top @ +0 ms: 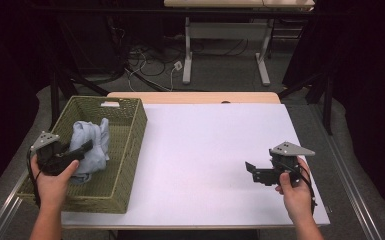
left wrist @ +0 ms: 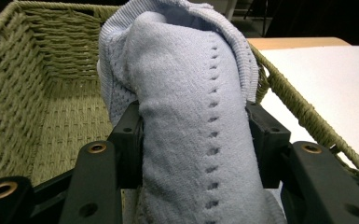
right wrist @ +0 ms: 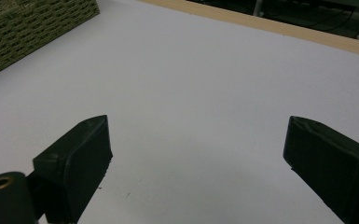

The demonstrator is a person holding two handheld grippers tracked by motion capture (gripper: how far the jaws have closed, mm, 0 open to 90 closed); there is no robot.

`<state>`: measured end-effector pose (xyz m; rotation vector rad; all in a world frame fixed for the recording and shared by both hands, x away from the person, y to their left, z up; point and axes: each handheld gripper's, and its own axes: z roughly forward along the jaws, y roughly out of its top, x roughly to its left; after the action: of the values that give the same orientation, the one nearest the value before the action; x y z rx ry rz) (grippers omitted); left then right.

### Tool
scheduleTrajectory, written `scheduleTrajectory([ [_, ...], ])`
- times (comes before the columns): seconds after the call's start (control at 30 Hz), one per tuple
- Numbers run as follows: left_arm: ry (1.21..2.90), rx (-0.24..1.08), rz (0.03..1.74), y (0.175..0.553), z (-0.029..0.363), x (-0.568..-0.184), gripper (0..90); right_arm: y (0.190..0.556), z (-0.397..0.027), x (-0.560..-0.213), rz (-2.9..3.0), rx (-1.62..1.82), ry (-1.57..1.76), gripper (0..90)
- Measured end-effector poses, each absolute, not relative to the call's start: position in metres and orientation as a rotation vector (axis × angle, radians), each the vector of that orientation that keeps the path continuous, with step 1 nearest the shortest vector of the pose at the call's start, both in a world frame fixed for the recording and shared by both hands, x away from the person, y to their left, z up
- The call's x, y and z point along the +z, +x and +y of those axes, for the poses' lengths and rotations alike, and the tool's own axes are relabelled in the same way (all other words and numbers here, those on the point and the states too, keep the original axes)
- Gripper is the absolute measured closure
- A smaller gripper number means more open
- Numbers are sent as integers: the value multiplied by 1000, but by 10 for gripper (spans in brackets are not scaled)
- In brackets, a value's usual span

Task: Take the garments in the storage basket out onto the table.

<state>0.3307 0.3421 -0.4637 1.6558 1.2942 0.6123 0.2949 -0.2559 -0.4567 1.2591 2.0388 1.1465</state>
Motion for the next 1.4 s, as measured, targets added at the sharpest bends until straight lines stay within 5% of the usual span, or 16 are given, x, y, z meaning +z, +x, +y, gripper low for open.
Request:
scheduleTrajectory([
  [1.4, 1462, 691, 1113, 293, 317, -418, 489, 295, -254, -458, 2048, 1133, 1257, 75],
])
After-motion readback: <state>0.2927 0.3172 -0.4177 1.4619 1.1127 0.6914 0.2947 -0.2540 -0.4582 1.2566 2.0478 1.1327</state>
